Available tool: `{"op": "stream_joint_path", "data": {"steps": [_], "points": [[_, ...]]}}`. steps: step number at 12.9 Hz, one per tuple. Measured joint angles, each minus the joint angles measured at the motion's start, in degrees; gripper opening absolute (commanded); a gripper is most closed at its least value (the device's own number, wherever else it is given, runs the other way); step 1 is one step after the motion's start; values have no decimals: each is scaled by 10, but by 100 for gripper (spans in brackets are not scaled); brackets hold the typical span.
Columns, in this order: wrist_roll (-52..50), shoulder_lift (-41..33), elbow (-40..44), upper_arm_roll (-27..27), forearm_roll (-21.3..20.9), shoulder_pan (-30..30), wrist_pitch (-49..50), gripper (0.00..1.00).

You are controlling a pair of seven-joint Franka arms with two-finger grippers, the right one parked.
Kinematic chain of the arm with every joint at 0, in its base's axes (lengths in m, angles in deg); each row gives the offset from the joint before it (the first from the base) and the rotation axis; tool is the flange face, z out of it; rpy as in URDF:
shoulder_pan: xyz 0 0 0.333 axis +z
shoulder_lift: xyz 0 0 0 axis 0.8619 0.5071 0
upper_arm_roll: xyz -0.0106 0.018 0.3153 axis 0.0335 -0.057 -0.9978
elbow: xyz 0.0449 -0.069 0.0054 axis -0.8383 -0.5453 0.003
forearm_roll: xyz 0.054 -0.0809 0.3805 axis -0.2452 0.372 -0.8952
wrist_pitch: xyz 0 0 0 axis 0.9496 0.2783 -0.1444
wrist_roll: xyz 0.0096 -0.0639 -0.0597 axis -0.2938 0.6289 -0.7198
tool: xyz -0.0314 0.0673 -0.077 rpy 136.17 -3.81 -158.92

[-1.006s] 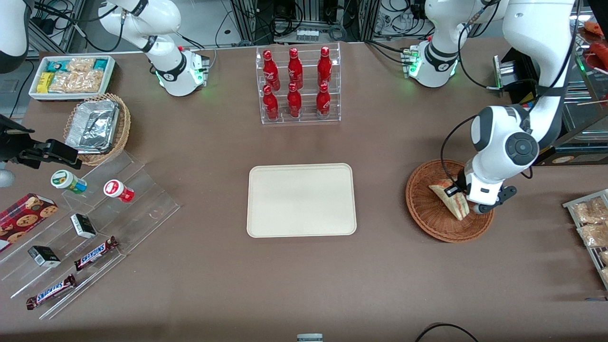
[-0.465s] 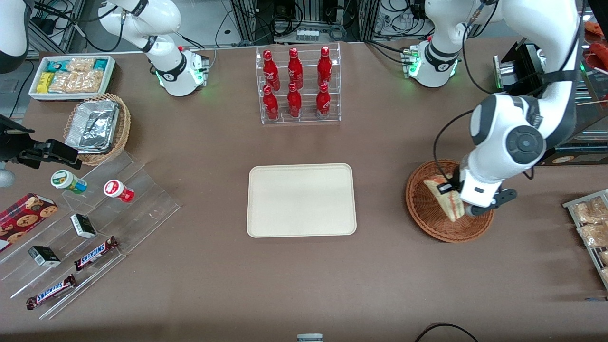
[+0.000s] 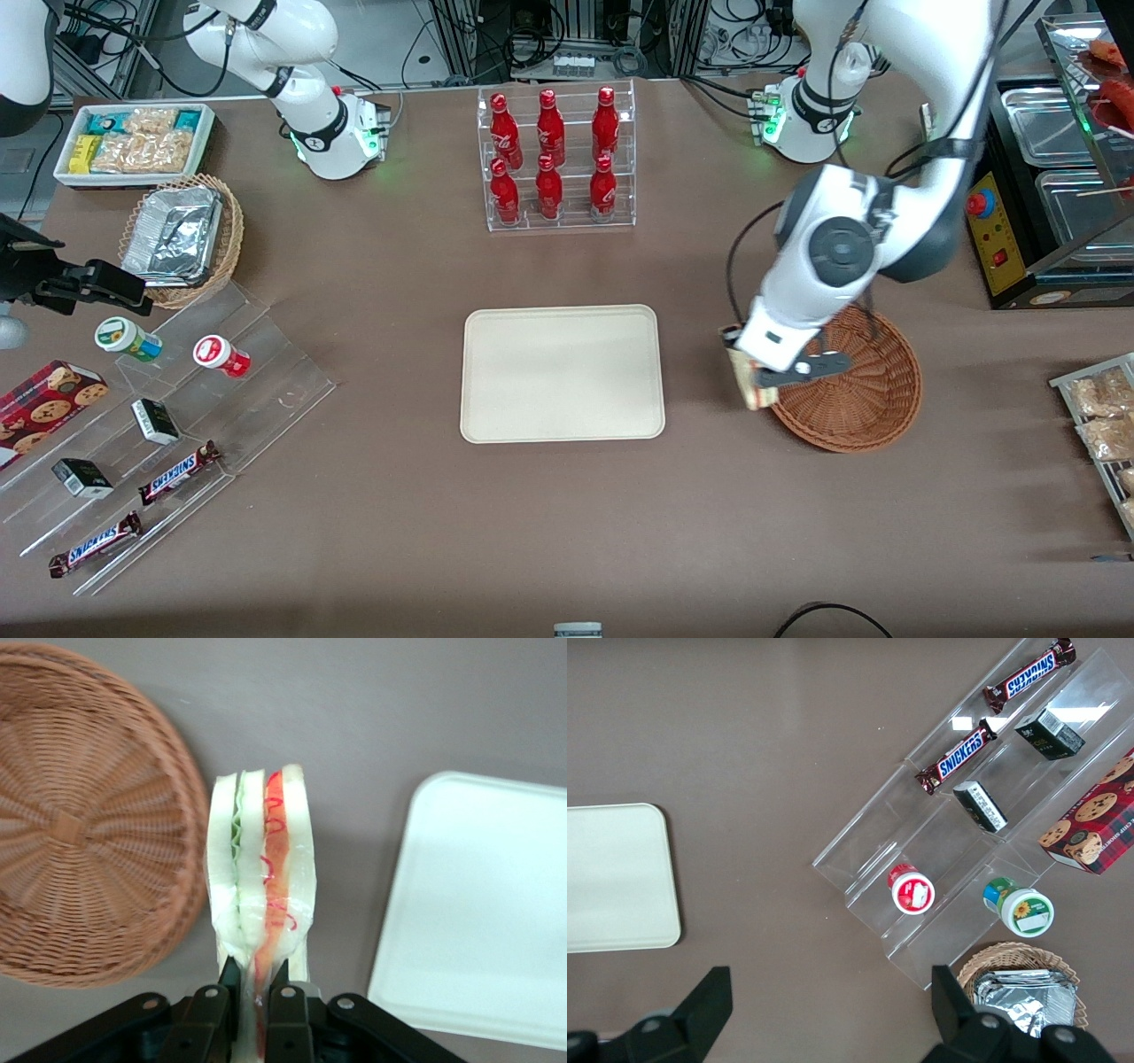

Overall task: Place sandwich from basket to tray
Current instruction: 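Lift the sandwich and carry it with the left gripper toward the cream tray, then lower the sandwich onto the cream tray with the left gripper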

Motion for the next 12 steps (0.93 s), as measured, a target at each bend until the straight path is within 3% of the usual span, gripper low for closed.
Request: {"op": "stream_joint_path", "data": {"steps": [6,12], "points": [[0,91,83,1,1,-80,0,0],[0,175,150,12,16,-106,-2,0]]}}
